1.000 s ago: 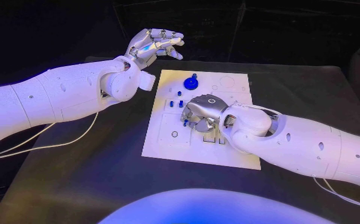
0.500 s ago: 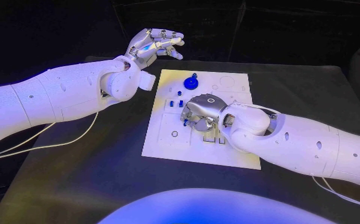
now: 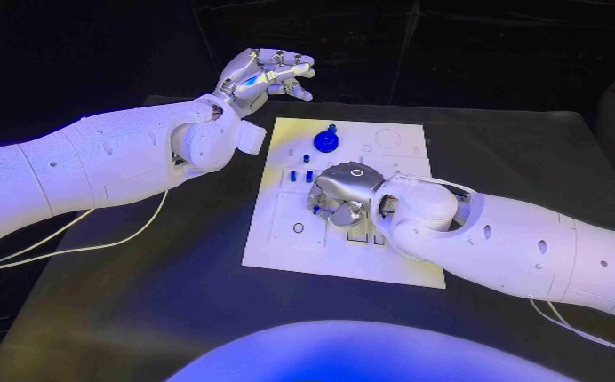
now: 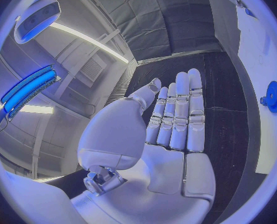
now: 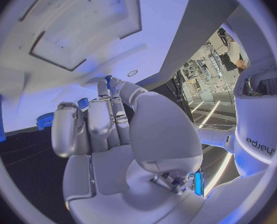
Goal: Assemble the parts on the task board
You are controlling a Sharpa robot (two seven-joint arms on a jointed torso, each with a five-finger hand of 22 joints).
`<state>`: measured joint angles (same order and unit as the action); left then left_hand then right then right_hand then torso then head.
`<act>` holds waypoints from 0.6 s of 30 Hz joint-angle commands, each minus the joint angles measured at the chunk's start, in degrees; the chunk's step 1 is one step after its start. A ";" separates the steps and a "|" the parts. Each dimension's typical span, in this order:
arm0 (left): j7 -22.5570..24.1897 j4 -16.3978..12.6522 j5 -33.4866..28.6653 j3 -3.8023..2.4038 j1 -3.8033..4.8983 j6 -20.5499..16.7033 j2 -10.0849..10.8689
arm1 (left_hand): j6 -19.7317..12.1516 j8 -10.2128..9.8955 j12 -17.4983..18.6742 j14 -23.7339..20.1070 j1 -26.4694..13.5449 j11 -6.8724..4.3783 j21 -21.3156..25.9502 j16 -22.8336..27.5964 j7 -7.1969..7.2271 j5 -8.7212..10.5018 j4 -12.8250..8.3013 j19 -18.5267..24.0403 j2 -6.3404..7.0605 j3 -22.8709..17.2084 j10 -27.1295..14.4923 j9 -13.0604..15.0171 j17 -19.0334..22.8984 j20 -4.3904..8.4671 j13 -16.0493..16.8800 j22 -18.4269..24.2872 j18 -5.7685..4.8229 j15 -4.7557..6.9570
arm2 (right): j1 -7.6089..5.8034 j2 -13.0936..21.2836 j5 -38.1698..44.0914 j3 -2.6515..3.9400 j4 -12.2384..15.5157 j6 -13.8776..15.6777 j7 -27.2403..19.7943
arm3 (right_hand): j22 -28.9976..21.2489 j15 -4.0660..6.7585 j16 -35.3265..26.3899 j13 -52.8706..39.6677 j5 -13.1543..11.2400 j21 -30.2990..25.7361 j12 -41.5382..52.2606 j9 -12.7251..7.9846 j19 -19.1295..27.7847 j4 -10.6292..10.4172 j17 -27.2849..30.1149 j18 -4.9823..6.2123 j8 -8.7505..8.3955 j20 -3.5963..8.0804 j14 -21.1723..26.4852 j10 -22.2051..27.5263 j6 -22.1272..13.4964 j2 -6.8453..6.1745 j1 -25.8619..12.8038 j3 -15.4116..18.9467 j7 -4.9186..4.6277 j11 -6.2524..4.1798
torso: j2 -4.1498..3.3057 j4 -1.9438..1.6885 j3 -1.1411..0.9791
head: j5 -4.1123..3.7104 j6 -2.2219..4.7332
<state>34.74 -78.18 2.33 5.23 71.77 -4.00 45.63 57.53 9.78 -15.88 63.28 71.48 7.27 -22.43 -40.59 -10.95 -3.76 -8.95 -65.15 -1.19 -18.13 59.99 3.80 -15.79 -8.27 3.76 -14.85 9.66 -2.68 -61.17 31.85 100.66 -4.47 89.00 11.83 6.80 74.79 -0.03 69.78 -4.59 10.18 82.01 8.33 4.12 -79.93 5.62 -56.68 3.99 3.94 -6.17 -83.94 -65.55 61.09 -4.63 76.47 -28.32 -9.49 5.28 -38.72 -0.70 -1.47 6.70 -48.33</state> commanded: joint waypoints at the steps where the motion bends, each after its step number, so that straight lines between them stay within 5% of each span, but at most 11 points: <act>1: -0.23 -0.11 -0.29 -0.05 0.11 0.75 -0.02 | -0.28 -0.33 -0.07 0.31 -0.18 -0.14 0.37 0.39 -0.15 -0.31 -0.45 -0.31 0.08 0.02 -0.39 -0.06 0.09 0.07 -0.05 0.05 0.72 0.04 | -0.05 -0.06 0.25 0.01 -0.01 0.34 0.45 | -0.69 -0.84 -0.58 0.55 -0.08 -0.66 -0.92 -0.43 0.67 -0.38 0.72 -0.34 -0.52 -0.48 -0.48 1.88 -2.13 -0.33 -0.86 0.08 -0.73 0.74 | -0.01 0.07 -0.03 | 0.03 -0.01; 8: -0.60 -0.10 -0.29 -0.05 0.11 0.91 0.00 | -0.48 -0.43 -0.02 0.31 -0.21 -0.06 0.47 0.48 -0.23 -0.27 -0.55 -0.32 0.13 0.09 -0.59 -0.08 0.15 0.05 -0.06 0.15 0.71 -0.01 | -0.05 -0.02 -0.32 0.00 -0.08 3.01 0.86 | -6.15 -2.40 -4.11 0.90 -0.22 -3.99 -2.21 -0.45 4.47 -1.01 6.04 0.93 -0.39 -2.10 1.13 7.53 -8.77 -2.39 -2.35 1.41 -2.61 2.70 | 0.03 0.00 -0.01 | -0.05 0.00; 13: -0.72 -0.03 -0.29 -0.05 0.11 1.05 0.01 | -0.51 -0.44 -0.01 0.30 -0.20 -0.06 0.49 0.49 -0.24 -0.26 -0.57 -0.32 0.13 0.09 -0.61 -0.08 0.16 0.04 -0.06 0.17 0.71 -0.01 | -0.05 0.73 -0.99 0.00 0.52 6.80 0.37 | -8.43 -2.59 -5.82 0.72 0.16 -5.60 -1.42 -0.34 5.82 -1.71 8.43 1.41 -0.29 -2.43 1.67 10.03 -11.42 -3.04 -2.89 4.05 -2.69 2.89 | 0.06 0.04 -0.07 | -0.09 0.10; 18: -0.82 0.08 -0.29 -0.05 0.11 1.12 0.02 | -0.57 -0.47 0.01 0.28 -0.21 -0.02 0.53 0.53 -0.28 -0.25 -0.59 -0.31 0.13 0.11 -0.70 -0.08 0.18 0.03 -0.06 0.21 0.70 -0.04 | -0.11 3.68 -2.08 0.08 3.15 8.63 -0.20 | -7.57 -2.50 -5.23 0.49 1.58 -5.16 0.19 -0.03 4.99 -2.00 7.74 1.20 0.30 -2.38 1.22 9.66 -10.31 -2.72 -2.57 5.17 -2.65 2.76 | 0.07 -0.03 -0.14 | -0.22 0.14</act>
<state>33.96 -78.09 2.32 5.23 71.78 -3.72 45.66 57.32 9.56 -15.88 63.28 71.48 7.27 -22.19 -40.33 -11.15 -3.76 -9.11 -65.16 -1.19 -17.97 59.57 3.80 -15.65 -8.27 3.77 -14.73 9.66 -2.68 -61.14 35.03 99.74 -4.46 91.48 16.53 7.23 66.90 -2.67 64.23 -4.02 11.43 76.53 8.21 4.04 -74.42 3.64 -48.61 4.91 4.01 -8.59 -82.51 -55.67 50.32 -7.37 73.73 -23.48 -12.20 8.08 -38.66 -0.66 -1.53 6.54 -48.18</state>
